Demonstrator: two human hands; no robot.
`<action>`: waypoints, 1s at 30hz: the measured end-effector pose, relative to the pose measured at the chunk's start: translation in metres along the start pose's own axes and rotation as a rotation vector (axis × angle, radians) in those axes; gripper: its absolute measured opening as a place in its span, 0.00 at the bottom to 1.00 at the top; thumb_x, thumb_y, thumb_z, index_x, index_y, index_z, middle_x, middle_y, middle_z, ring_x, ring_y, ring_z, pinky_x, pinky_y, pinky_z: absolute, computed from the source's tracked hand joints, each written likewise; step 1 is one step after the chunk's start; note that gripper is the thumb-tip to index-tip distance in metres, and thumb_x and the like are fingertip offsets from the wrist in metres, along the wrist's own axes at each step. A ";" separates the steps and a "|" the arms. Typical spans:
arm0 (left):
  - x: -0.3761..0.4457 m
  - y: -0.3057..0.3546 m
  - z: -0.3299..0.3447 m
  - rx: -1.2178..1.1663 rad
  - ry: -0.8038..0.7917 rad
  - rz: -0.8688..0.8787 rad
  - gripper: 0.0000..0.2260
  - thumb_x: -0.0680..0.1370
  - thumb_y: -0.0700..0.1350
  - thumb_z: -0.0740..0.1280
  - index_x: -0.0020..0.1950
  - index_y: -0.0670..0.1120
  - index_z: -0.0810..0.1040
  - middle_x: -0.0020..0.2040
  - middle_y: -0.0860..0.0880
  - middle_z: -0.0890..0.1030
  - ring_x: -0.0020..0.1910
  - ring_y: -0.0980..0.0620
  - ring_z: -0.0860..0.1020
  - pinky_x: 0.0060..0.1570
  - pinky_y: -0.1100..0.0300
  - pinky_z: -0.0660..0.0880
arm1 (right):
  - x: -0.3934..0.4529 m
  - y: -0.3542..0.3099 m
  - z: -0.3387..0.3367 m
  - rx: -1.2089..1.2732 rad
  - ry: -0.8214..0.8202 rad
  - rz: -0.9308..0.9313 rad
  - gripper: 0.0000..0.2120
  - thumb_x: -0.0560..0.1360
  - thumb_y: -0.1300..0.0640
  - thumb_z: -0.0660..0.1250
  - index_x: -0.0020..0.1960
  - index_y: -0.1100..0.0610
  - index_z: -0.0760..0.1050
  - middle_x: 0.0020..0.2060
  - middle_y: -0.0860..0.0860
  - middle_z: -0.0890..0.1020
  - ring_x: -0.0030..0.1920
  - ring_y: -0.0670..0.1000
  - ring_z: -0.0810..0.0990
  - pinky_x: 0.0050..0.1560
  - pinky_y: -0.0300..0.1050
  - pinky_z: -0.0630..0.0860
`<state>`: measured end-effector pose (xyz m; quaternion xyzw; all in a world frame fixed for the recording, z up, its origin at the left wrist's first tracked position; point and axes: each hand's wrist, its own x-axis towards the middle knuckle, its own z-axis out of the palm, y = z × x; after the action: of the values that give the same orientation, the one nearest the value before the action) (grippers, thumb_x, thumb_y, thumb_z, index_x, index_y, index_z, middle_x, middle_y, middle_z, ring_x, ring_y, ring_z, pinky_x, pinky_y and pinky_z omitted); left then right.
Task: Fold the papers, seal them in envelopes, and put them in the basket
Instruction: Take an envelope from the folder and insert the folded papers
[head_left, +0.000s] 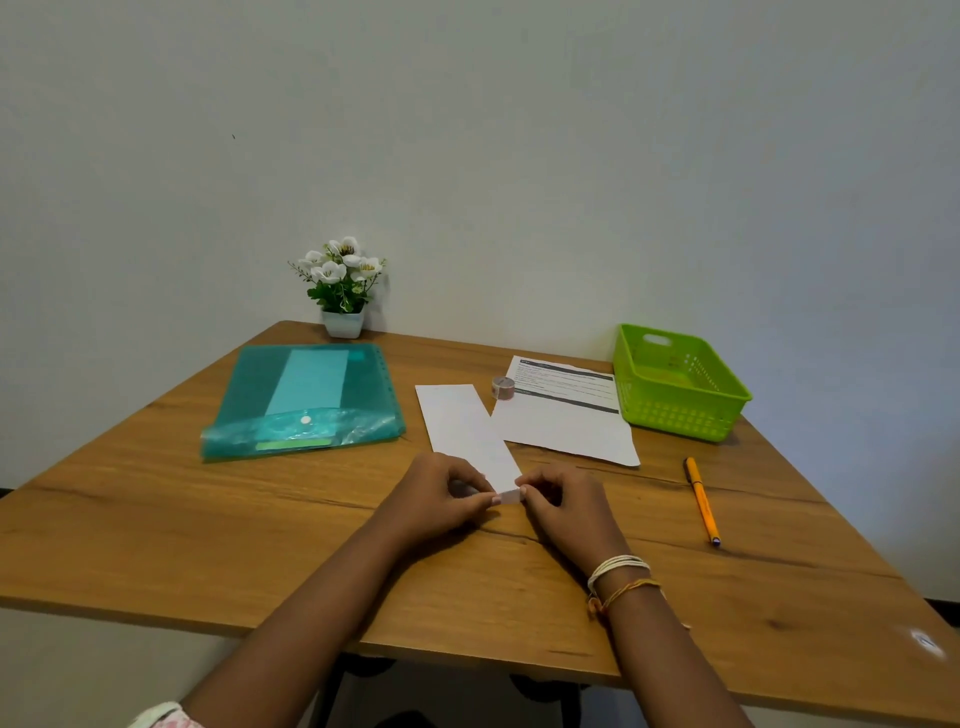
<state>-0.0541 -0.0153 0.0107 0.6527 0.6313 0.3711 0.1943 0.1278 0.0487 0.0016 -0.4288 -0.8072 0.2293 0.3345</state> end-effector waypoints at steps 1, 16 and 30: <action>0.001 0.000 0.001 0.001 0.008 -0.001 0.08 0.74 0.49 0.71 0.53 0.52 0.84 0.52 0.55 0.83 0.51 0.59 0.78 0.48 0.65 0.77 | 0.001 0.000 0.001 -0.018 0.009 -0.003 0.09 0.75 0.57 0.68 0.55 0.53 0.82 0.48 0.47 0.83 0.46 0.42 0.79 0.47 0.32 0.76; -0.007 -0.012 0.001 0.340 -0.155 0.096 0.15 0.79 0.51 0.61 0.67 0.60 0.73 0.69 0.59 0.73 0.71 0.58 0.66 0.72 0.51 0.63 | -0.004 0.000 0.010 -0.194 0.073 -0.058 0.07 0.74 0.55 0.68 0.50 0.52 0.82 0.46 0.48 0.80 0.47 0.46 0.78 0.48 0.43 0.78; -0.031 -0.007 -0.006 0.617 -0.307 0.106 0.27 0.79 0.64 0.43 0.77 0.60 0.48 0.78 0.60 0.48 0.76 0.62 0.43 0.73 0.53 0.35 | -0.011 -0.004 0.009 -0.388 0.070 -0.054 0.14 0.76 0.52 0.61 0.57 0.52 0.80 0.53 0.49 0.82 0.55 0.48 0.78 0.53 0.43 0.77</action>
<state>-0.0612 -0.0462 0.0020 0.7606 0.6425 0.0702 0.0611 0.1229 0.0365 -0.0056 -0.4713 -0.8353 0.0453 0.2793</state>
